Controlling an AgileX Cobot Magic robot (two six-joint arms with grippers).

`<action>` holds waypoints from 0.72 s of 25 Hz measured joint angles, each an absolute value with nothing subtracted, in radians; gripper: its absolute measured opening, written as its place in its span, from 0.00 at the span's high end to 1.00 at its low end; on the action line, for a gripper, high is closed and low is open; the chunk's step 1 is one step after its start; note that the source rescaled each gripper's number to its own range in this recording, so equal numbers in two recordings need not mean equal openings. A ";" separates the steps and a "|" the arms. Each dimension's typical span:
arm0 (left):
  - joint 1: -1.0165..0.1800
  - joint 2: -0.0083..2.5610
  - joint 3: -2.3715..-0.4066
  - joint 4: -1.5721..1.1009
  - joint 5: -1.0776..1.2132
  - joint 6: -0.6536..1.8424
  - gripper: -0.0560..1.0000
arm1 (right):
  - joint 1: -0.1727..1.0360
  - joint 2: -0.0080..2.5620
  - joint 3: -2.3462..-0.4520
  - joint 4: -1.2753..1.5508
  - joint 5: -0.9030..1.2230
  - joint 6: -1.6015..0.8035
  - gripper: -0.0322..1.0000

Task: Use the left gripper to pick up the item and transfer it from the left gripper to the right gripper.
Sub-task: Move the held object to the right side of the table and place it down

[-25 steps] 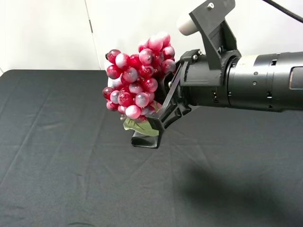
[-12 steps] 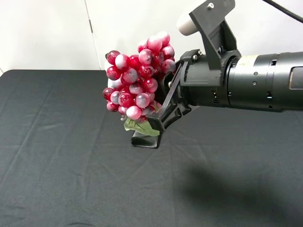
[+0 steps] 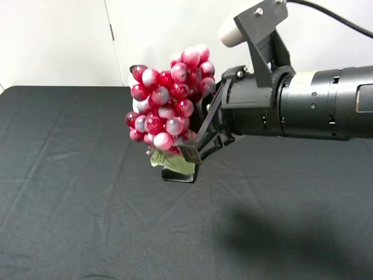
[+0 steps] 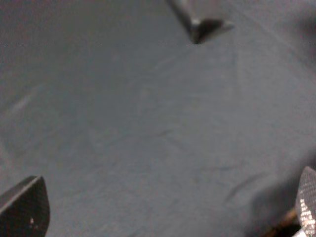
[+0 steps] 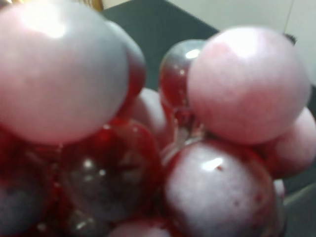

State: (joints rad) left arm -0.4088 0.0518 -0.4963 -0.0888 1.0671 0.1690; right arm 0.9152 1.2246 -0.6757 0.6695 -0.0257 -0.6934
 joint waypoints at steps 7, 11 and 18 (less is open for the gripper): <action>-0.132 0.052 -0.496 -0.089 1.066 0.170 0.00 | 0.915 1.225 -0.676 0.670 0.054 -0.625 0.97; 0.015 0.052 -0.496 -0.089 1.066 0.170 0.00 | 0.907 1.225 -0.676 0.670 0.113 -0.572 0.97; 0.149 0.013 -0.496 -0.088 1.064 0.170 0.00 | 0.761 1.225 -0.676 0.658 0.270 -0.503 0.97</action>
